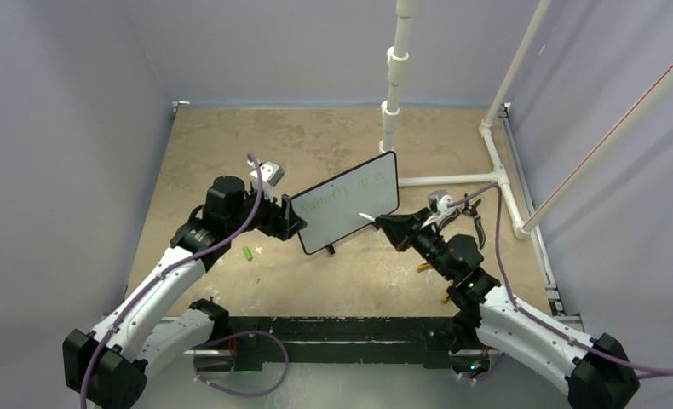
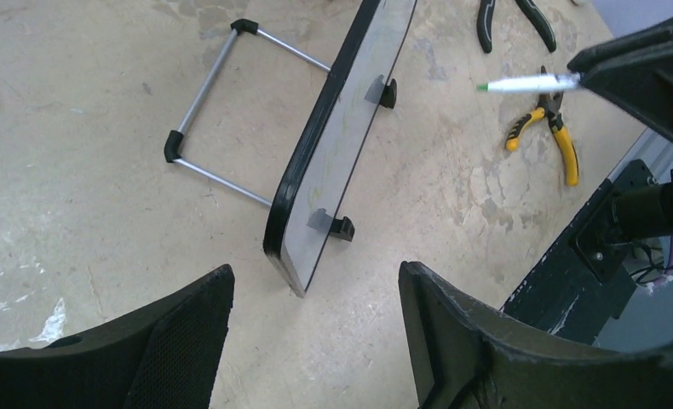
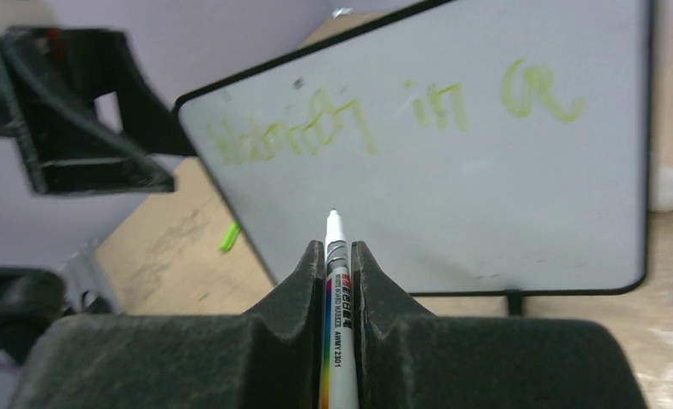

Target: Write a sentence on the whiteboard

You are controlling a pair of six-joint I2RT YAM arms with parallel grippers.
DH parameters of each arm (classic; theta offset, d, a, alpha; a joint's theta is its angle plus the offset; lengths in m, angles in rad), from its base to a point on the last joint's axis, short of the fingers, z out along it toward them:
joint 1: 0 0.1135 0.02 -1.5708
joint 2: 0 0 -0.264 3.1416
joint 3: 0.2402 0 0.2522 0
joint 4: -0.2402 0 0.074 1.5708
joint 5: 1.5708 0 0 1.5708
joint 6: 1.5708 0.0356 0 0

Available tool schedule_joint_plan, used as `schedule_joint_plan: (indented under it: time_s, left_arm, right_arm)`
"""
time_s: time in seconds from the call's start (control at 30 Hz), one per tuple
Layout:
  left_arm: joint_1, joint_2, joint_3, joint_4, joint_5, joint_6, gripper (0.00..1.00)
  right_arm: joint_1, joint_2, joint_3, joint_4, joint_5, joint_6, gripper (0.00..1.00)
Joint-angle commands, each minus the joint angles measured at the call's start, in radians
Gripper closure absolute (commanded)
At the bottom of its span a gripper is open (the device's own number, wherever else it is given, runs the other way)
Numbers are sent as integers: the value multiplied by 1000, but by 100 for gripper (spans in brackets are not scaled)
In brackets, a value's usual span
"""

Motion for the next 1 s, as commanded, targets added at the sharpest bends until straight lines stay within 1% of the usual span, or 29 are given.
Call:
schedule_joint_plan:
  time_s: [0.0,0.07,0.17,0.23,0.37,0.47,0.57,0.63,0.73,0.83,0.97]
  left_arm:
    - [4,39,-14,91,75,60,31]
    - [4,36,-33,120,91,69,32]
    - [4,24,-56,150,125,78,33]
    - [4,22,-55,153,131,86,34]
    - [4,55,-49,144,144,106,39]
    - [4,65,-44,123,114,118,41]
    - [4,58,-42,103,39,115,46]
    - [4,55,-36,88,-3,112,48]
    - [4,56,-41,105,13,99,49]
    - [4,76,-39,123,61,97,55]
    - [4,102,-28,116,63,104,68]
  right_arm:
    - [140,58,-2,92,114,38,100]
    - [199,87,-6,125,155,55,100]
    - [257,107,-48,239,172,84,100]
    - [283,128,-68,297,186,89,100]
    - [312,216,-39,338,185,71,100]
    - [339,299,-7,368,191,49,100]
    - [359,366,19,424,197,30,100]
    - [375,404,42,444,208,16,100]
    - [401,452,80,448,249,-3,100]
    - [416,503,119,443,277,-27,100]
    - [444,567,169,441,317,-57,100]
